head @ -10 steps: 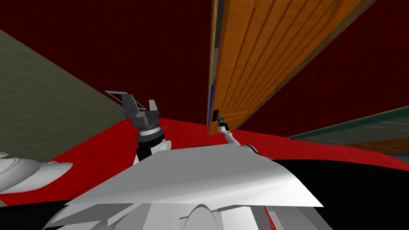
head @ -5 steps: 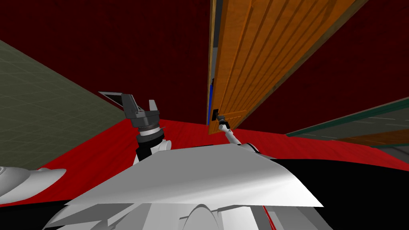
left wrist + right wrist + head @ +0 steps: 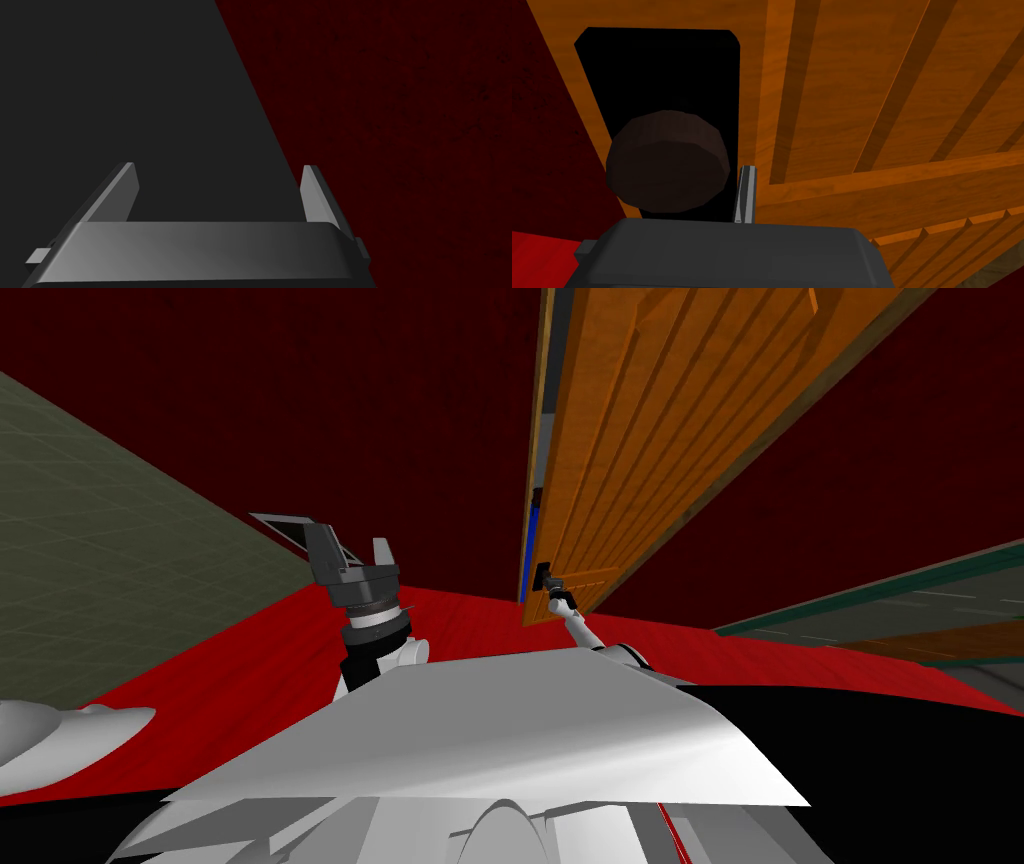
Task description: Pull the door open
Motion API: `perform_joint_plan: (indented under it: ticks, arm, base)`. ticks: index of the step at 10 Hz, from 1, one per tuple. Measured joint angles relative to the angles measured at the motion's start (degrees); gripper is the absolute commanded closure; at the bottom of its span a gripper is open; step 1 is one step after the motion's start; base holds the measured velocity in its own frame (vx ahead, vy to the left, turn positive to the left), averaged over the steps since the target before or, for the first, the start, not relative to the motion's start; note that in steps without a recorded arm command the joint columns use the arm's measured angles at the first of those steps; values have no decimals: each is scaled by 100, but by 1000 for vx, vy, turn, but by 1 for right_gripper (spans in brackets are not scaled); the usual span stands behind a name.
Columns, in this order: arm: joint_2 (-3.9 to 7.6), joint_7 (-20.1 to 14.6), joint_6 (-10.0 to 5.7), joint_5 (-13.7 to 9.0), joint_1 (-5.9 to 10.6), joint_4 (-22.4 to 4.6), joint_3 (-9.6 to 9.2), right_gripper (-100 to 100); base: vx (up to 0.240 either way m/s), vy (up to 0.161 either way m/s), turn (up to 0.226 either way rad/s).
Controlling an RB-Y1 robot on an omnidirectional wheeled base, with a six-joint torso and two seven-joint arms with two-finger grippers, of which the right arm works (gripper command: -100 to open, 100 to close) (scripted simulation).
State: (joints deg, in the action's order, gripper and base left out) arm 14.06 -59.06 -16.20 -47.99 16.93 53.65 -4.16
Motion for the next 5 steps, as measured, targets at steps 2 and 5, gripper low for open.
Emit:
perform_joint_plan:
  ticks: [2,5]
  arm:
    - [12,-3,-15,-2,6,8,13,100]
    - [7,-29,-113,20,-30,64,-74,-100]
  base:
    - [-7,1,-7]
    - [-115,-91,87]
